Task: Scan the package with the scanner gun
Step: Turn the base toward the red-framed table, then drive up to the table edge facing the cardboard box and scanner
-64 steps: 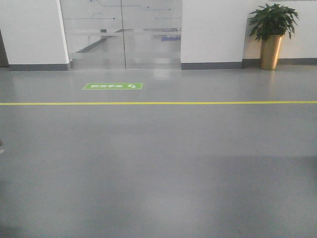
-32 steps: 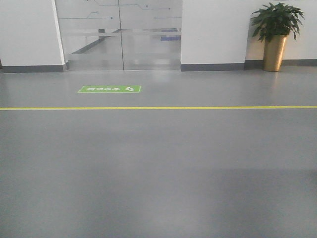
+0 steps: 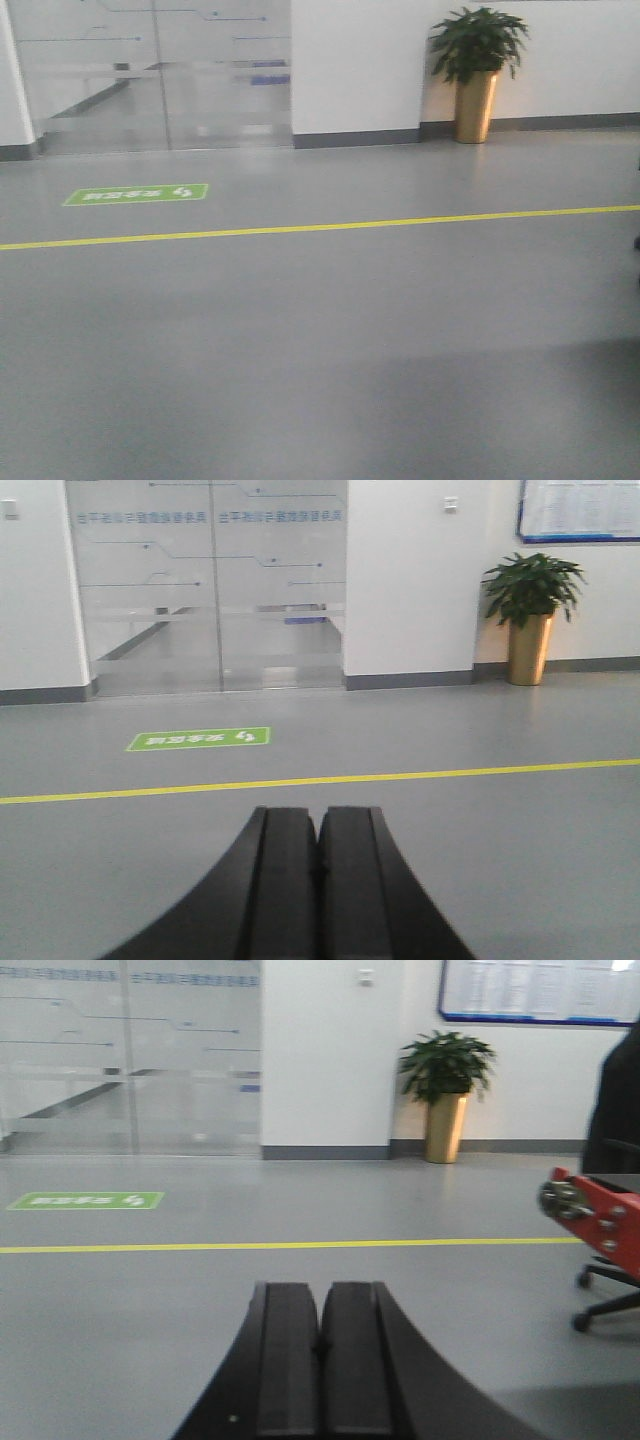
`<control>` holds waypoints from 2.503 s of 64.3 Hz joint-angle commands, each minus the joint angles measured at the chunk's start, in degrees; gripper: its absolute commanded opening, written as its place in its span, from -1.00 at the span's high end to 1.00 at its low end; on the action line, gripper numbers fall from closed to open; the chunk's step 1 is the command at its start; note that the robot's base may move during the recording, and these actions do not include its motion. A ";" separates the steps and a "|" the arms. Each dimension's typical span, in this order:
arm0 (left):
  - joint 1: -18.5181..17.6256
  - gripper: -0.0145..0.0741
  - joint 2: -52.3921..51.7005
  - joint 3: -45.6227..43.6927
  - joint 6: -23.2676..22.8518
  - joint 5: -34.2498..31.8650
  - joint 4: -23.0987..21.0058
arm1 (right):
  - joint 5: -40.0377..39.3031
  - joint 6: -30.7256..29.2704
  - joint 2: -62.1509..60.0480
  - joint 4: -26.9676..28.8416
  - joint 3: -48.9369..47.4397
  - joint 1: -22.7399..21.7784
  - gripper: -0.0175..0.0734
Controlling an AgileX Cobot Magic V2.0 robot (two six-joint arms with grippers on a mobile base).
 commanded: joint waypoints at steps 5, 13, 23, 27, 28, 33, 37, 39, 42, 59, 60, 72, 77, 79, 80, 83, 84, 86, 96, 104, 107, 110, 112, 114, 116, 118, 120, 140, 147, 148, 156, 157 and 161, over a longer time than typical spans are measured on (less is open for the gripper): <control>0.07 0.92 -0.24 -0.08 0.02 -1.05 -0.37 | -0.91 -0.50 -0.16 0.10 0.00 -0.15 0.99; 0.07 0.92 -0.24 -0.08 0.02 -1.05 -0.37 | -0.91 -0.50 -0.16 0.10 0.00 -0.15 0.99; 0.07 0.92 -0.24 -0.08 0.02 -1.05 -0.37 | -0.91 -0.50 -0.16 0.10 0.00 -0.15 0.99; 0.07 0.92 -0.24 -0.08 0.02 -1.05 -0.37 | -0.91 -0.50 -0.16 0.10 0.00 -0.15 0.99; 0.07 0.92 -0.24 -0.08 0.02 -1.05 -0.37 | -0.91 -0.50 -0.16 0.10 0.00 -0.15 0.99; 0.07 0.92 -0.24 -0.08 0.02 -1.05 -0.37 | -0.91 -0.50 -0.16 0.10 0.00 -0.15 0.99; 0.07 0.92 -0.24 -0.08 0.02 -1.05 -0.37 | -0.91 -0.50 -0.16 0.10 0.00 -0.15 0.99; 0.07 0.92 -0.24 -0.08 0.02 -1.05 -0.37 | -0.91 -0.50 -0.16 0.10 0.00 -0.15 0.99; 0.07 0.92 -0.24 -0.08 0.02 -1.05 -0.37 | -0.91 -0.50 -0.16 0.10 0.00 -0.15 0.99; 0.07 0.92 -0.24 -0.08 0.02 -1.05 -0.37 | -0.91 -0.50 -0.16 0.10 0.00 -0.15 0.99; 0.07 0.92 -0.24 -0.08 0.02 -1.05 -0.37 | -0.91 -0.50 -0.16 0.10 0.00 -0.15 0.99; 0.07 0.92 -0.24 -0.08 0.02 -1.05 -0.37 | -0.91 -0.50 -0.16 0.10 0.00 -0.15 0.99; 0.07 0.92 -0.24 -0.08 0.02 -1.05 -0.37 | -0.91 -0.50 -0.16 0.10 0.00 -0.15 0.99; 0.07 0.92 -0.24 -0.08 0.02 -1.05 -0.37 | -0.91 -0.50 -0.16 0.10 0.00 -0.15 0.99; 0.07 0.92 -0.24 -0.08 0.02 -1.05 -0.37 | -0.91 -0.50 -0.16 0.10 0.00 -0.15 0.99; 0.07 0.92 -0.24 -0.08 0.02 -1.05 -0.37 | -0.91 -0.50 -0.16 0.10 0.00 -0.15 0.99; 0.07 0.92 -0.24 -0.08 0.02 -1.05 -0.37 | -0.91 -0.50 -0.16 0.10 0.00 -0.15 0.99; 0.07 0.92 -0.24 -0.08 0.02 -1.05 -0.37 | -0.91 -0.50 -0.16 0.10 0.00 -0.15 0.99; 0.07 0.92 -0.24 -0.08 0.02 -1.05 -0.37 | -0.91 -0.50 -0.16 0.10 0.00 -0.15 0.99; 0.07 0.92 -0.24 -0.08 0.02 -1.05 -0.37 | -0.91 -0.50 -0.16 0.10 0.00 -0.15 0.99; 0.07 0.92 -0.24 -0.08 0.02 -1.05 -0.37 | -0.91 -0.50 -0.16 0.10 0.00 -0.15 0.99; 0.07 0.92 -0.24 -0.08 0.02 -1.05 -0.37 | -0.91 -0.50 -0.16 0.10 0.00 -0.15 0.99; 0.07 0.92 -0.24 -0.08 0.02 -1.05 -0.37 | -0.91 -0.50 -0.16 0.10 0.00 -0.15 0.99; 0.07 0.92 -0.24 -0.08 0.02 -1.05 -0.37 | -0.91 -0.50 -0.16 0.10 0.00 -0.15 0.99; 0.07 0.92 -0.24 -0.08 0.02 -1.05 -0.37 | -0.91 -0.50 -0.16 0.10 0.00 -0.15 0.99; 0.07 0.92 -0.24 -0.08 0.02 -1.05 -0.37 | -0.91 -0.50 -0.16 0.10 0.00 -0.15 0.99; 0.07 0.92 -0.24 -0.08 0.02 -1.05 -0.37 | -0.91 -0.50 -0.16 0.10 0.00 -0.15 0.99; 0.07 0.92 -0.24 -0.08 0.02 -1.05 -0.37 | -0.91 -0.50 -0.16 0.10 0.00 -0.15 0.99; 0.07 0.92 -0.24 -0.08 0.02 -1.05 -0.37 | -0.91 -0.50 -0.16 0.10 0.00 -0.15 0.99; 0.07 0.92 -0.24 -0.08 0.02 -1.05 -0.37 | -0.91 -0.50 -0.16 0.10 0.00 -0.15 0.99; 0.07 0.92 -0.24 -0.08 0.02 -1.05 -0.37 | -0.91 -0.50 -0.16 0.10 0.00 -0.15 0.99; 0.07 0.92 -0.24 -0.08 0.02 -1.05 -0.37 | -0.91 -0.50 -0.16 0.10 0.00 -0.15 0.99; 0.07 0.92 -0.24 -0.08 0.02 -1.05 -0.37 | -0.91 -0.50 -0.16 0.10 0.00 -0.15 0.99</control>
